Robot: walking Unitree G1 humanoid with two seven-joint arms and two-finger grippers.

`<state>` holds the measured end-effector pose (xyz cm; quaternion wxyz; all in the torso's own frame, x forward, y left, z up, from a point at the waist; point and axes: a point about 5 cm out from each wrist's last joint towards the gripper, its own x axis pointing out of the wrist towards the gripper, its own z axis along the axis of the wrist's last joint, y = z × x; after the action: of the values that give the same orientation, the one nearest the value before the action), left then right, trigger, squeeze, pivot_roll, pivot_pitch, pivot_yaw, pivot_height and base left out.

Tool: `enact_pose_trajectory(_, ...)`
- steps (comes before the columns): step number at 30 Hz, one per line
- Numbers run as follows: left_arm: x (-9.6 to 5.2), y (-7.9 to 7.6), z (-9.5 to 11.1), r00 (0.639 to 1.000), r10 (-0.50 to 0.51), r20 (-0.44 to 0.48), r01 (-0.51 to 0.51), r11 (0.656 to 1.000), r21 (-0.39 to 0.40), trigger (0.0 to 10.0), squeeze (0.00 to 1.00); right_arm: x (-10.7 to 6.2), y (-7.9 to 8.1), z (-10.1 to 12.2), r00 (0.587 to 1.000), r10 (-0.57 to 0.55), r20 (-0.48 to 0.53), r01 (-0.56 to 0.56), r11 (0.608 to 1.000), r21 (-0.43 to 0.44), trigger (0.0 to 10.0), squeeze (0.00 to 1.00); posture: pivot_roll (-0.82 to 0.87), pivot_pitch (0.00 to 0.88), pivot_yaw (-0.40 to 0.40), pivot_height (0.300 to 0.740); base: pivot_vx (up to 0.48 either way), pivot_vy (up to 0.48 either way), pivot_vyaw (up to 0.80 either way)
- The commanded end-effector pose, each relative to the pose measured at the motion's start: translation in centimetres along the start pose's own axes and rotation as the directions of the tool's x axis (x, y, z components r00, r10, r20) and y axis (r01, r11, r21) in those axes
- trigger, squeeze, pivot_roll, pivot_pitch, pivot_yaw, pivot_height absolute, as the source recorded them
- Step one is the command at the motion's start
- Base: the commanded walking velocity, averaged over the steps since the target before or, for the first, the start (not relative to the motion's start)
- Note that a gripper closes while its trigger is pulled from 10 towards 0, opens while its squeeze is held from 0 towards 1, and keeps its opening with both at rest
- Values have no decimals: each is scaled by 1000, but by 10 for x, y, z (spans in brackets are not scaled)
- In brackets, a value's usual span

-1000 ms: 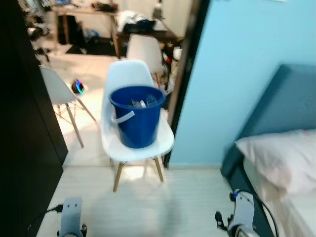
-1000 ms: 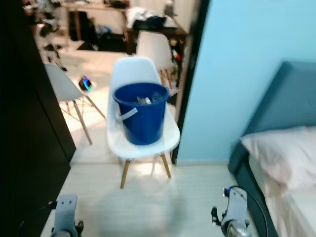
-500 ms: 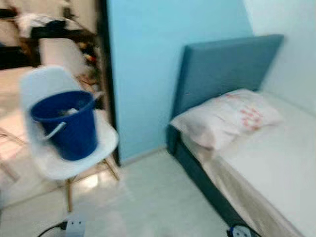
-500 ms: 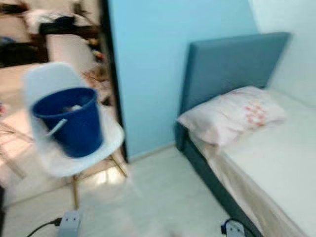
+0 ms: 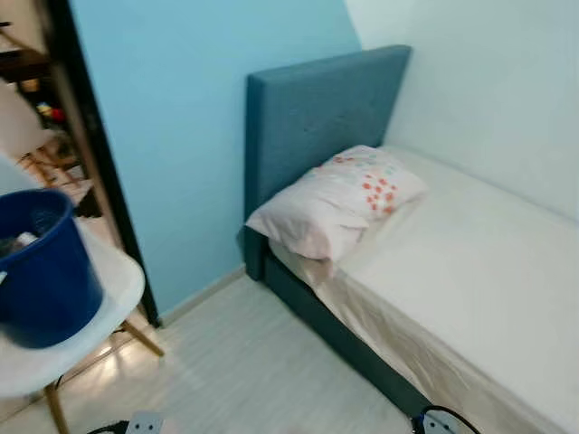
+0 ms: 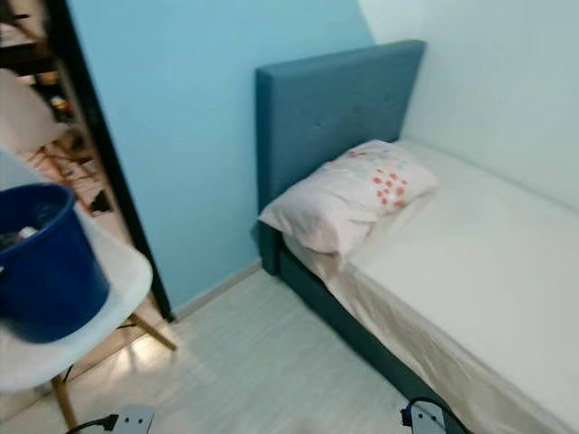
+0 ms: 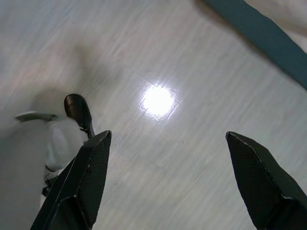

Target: Clean up the room

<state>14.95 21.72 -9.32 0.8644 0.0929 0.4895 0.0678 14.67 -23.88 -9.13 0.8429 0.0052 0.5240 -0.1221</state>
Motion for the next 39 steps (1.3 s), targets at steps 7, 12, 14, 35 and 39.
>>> enact_pose_trajectory(7, -1, -4, -7, 999, -22, -27, 21, 999, -35, 10000, 0, 0, -4, 4, 1000, -12, 4, 12, 1000, -14, 10000, 0, -3, 0, -76, 740, 0, 0, -766)
enact_pose_trajectory(12, -1, -2, -8, 999, -11, -34, 10, 999, -36, 10000, 0, 0, -5, 1, 1000, -18, -4, 18, 1000, -2, 10000, 0, 1, 0, -75, 740, 0, 0, -768)
enact_pose_trajectory(14, -1, 0, -8, 999, -5, -34, 3, 999, -47, 10000, 0, 0, -6, 0, 1000, -21, -6, 21, 1000, 2, 10000, 0, 3, 0, -78, 740, 0, 0, -769)
enact_pose_trajectory(35, 1, 8, -3, 999, 15, -52, -15, 1000, 6, 10000, 0, 1, 4, 18, 998, 34, 61, -31, 998, -46, 10000, 0, -3, 0, -77, 740, 0, -127, -400)
enact_pose_trajectory(39, 1, 8, -3, 999, 10, -53, -10, 1000, 14, 10000, 0, 1, 5, 28, 996, 42, 82, -36, 997, -71, 10000, 0, 1, 0, -78, 740, 0, -437, 0)
